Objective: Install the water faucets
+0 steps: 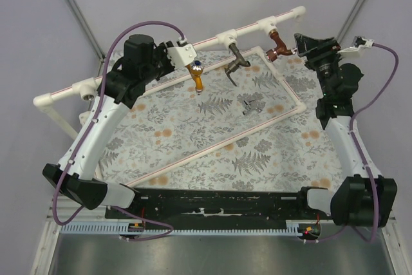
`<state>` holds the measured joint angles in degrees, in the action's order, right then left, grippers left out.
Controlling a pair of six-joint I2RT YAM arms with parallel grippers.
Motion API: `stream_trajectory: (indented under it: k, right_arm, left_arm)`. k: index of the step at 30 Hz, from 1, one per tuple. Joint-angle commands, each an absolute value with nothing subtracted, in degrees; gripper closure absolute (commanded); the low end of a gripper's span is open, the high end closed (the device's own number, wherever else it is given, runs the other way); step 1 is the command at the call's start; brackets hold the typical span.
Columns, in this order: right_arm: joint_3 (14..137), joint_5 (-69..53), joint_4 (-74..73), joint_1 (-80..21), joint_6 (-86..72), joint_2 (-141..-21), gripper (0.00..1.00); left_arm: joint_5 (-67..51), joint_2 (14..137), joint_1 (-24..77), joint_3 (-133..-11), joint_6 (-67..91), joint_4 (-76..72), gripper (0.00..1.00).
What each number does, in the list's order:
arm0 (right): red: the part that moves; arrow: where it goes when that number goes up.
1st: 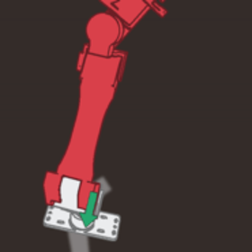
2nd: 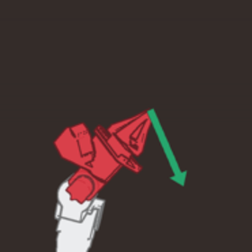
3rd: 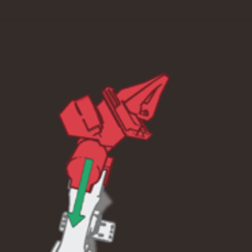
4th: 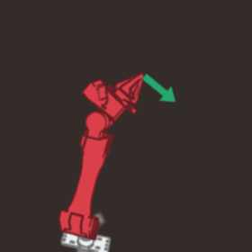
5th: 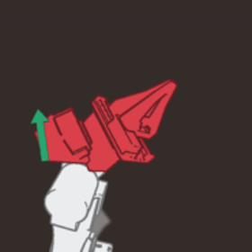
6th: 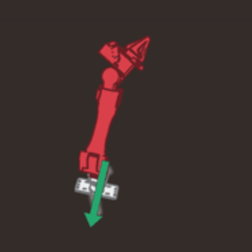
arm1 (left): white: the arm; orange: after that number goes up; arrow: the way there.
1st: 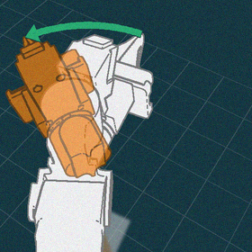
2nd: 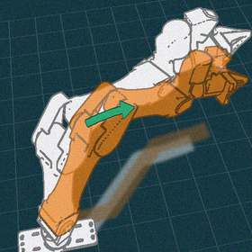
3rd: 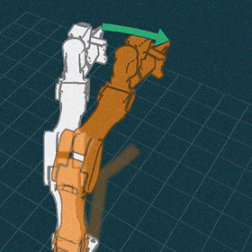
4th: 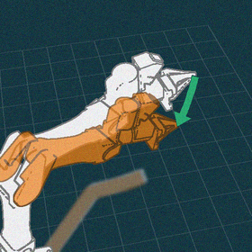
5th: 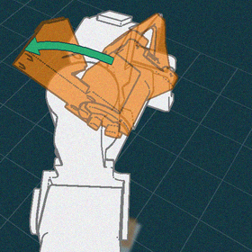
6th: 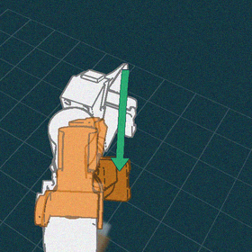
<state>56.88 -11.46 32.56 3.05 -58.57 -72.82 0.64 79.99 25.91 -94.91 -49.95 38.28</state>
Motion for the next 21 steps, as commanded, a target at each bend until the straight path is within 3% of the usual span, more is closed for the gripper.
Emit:
stream_trajectory:
  k: [1,10,21]
  right_arm:
    - [59.22,-13.00,18.41,3.60,-23.38,-64.44,0.17]
    - [62.93,-22.24,-3.16,0.80,41.86,-55.73,0.16]
    - [67.06,-10.64,-6.95,-11.24,78.21,-60.20,0.17]
  left_arm:
    - [-5.27,80.16,27.60,-92.90,-38.15,44.12,0.98]
    - [-6.24,80.16,27.60,-92.72,-38.14,43.95,0.98]
    - [-6.68,79.89,27.60,-91.93,-37.88,42.72,0.98]
